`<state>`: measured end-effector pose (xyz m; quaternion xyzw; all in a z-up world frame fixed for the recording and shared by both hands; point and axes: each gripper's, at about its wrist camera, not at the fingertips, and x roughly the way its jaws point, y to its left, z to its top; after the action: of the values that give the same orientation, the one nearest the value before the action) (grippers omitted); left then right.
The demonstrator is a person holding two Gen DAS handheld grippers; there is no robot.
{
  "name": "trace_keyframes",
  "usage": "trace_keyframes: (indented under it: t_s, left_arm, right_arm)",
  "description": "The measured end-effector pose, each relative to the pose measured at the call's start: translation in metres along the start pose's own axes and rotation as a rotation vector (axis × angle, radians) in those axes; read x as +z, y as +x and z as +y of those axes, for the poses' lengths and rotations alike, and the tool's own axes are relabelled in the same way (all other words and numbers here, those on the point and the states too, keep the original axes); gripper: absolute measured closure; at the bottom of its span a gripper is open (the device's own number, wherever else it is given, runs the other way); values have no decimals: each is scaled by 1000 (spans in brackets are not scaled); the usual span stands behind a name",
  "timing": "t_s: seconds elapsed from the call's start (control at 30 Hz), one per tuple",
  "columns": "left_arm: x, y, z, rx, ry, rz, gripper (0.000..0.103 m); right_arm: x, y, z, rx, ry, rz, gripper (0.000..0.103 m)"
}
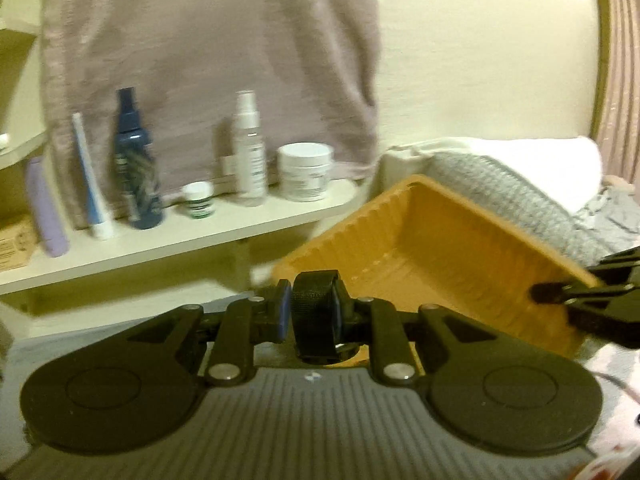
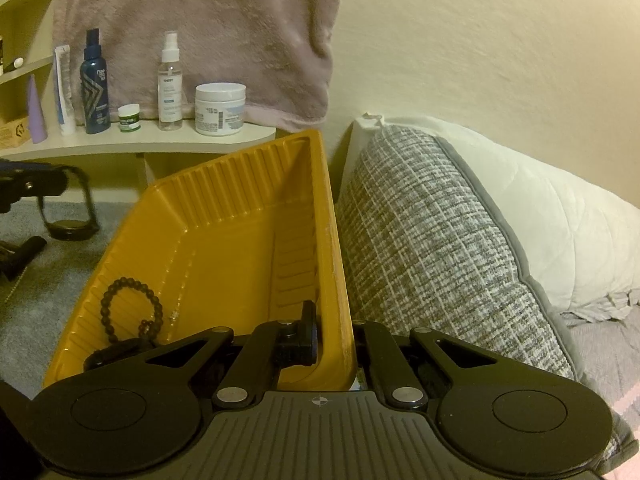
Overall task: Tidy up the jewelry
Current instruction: 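Move the held watch over the tray and release it with the left tool, then pinch another black piece from the pile with the left tool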
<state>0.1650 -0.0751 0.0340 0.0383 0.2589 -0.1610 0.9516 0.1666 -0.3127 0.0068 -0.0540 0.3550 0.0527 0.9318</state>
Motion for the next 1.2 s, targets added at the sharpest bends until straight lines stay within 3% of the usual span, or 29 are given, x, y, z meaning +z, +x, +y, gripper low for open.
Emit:
trace_keyframes:
  t_s: [0.37, 0.83, 0.9, 1.03, 1.2]
  left_arm:
    - [-14, 18, -46, -117, 43, 48, 84]
    - [-27, 28, -55, -116, 63, 80, 83]
    - [-27, 24, -54, -104, 68, 57, 75]
    - [-23, 13, -40, -64, 49, 23, 75]
    - [-33, -8, -6, 43, -3, -2, 75]
  right_arm:
    - [0, 0, 0, 3, 0, -1, 99]
    - [-1, 0, 0, 3, 1, -2, 99]
    - [-1, 0, 0, 6, 2, 0, 99]
    - [-2, 0, -1, 2, 3, 0, 99]
    - [-3, 0, -1, 0, 6, -1, 99]
